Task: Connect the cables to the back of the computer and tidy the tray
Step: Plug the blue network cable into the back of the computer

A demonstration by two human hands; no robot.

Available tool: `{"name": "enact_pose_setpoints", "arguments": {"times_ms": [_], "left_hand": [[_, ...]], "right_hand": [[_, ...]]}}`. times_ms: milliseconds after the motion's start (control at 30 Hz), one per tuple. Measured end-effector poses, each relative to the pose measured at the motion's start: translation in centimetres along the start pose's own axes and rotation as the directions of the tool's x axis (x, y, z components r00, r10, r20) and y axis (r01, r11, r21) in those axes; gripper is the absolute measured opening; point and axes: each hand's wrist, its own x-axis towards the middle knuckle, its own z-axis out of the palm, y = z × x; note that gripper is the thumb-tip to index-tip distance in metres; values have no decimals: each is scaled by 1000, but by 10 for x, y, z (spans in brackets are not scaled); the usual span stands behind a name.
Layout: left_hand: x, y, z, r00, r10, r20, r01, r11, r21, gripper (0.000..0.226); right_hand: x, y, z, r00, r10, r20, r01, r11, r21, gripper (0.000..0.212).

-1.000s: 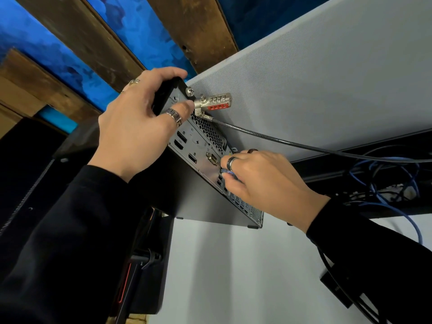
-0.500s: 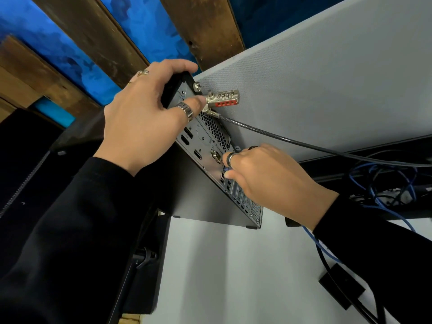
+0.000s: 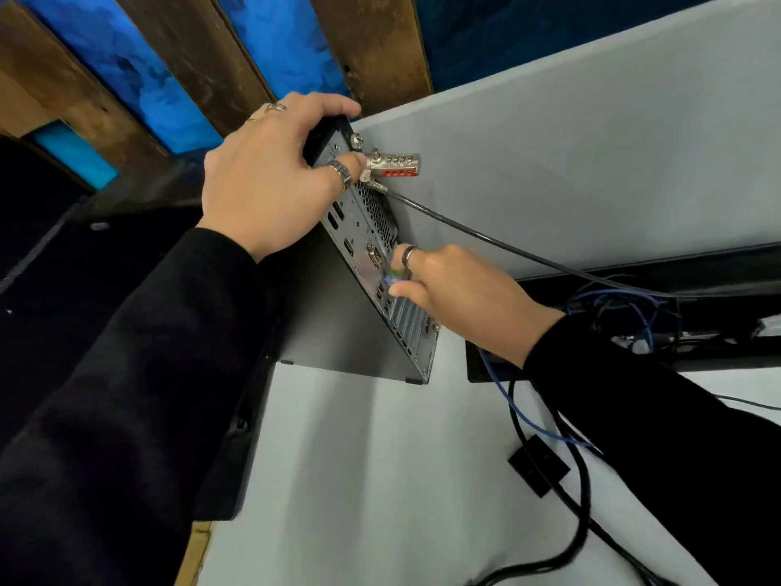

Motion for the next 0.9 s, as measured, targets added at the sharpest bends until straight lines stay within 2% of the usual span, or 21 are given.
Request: {"name": "enact_pose_setpoints", "arguments": {"times_ms": [133,267,400,600,733,900], "left_hand": [[-4,2,1,998,3,-69,-2,1000,15,37],[-9,5,3,990,1,-140,0,1000,8,36],[-22,3,7,980,99,-175,-93,995,44,36],[-62,15,18,959,222,-177,-213,975,66,41],[-103,31,36,958,250,-143,-251,968,17,37],[-167,43,81,983,179,-44,-184,969,-165,32]], "right_hand": [[-29,6,-13,997,71,-44,-64,988,141,29],[-59,10,-20,983,175,-61,-159,965,207,33],[-97,18,-27,964,261,-53,-243,943,226,29],[-167,33,-31,897,434,78,-436,845,311,10],[-215,43,-21,862,479,165,-506,795,335,21],[-256,43,-3,814,531,235,-580,723,375,25]]}}
